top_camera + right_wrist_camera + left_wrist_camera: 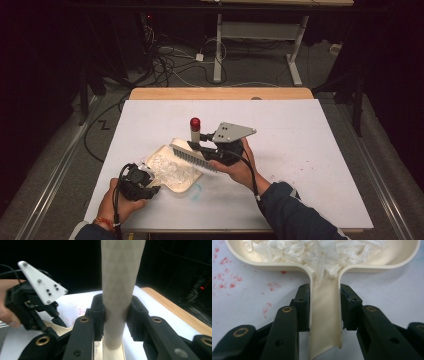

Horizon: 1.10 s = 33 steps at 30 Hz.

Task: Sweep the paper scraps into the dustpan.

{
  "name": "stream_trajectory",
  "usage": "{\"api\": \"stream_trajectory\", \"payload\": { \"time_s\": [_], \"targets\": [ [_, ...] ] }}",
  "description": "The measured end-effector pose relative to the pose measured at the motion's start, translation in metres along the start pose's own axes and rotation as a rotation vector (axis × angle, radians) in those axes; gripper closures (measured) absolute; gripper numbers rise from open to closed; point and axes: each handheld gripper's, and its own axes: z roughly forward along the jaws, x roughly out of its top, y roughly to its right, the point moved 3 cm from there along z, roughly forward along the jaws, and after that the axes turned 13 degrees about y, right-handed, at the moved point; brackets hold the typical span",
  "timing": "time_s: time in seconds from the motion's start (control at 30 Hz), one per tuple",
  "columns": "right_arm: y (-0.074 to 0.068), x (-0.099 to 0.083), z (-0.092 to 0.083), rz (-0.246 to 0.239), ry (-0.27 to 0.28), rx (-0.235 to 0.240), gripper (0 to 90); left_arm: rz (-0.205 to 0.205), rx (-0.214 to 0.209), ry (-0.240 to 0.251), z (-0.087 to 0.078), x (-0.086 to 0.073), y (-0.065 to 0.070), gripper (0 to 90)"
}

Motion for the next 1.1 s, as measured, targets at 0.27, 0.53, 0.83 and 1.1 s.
{"api": "stream_trajectory", "payload": {
  "time_s": [0.27, 0.53, 0.83, 1.1],
  "targets": [
    [0.005, 0.006, -0.024, -0.001, 0.026, -0.042, 71.0, -0.012, -0.002, 0.011, 0.000, -0.001, 0.000, 62.7],
    [0.015, 0.011, -0.071, 0.000, 0.028, -0.063, 71.0, -0.041, 0.008, 0.025, 0.001, 0.000, 0.000, 62.7],
    [0.026, 0.014, -0.128, 0.017, 0.019, -0.103, 70.9, -0.065, 0.020, 0.032, 0.004, 0.003, 0.000, 62.7],
    [0.027, 0.006, -0.169, 0.027, -0.018, -0.131, 70.9, -0.093, 0.022, 0.046, 0.005, 0.004, -0.002, 62.7]
  ]
}}
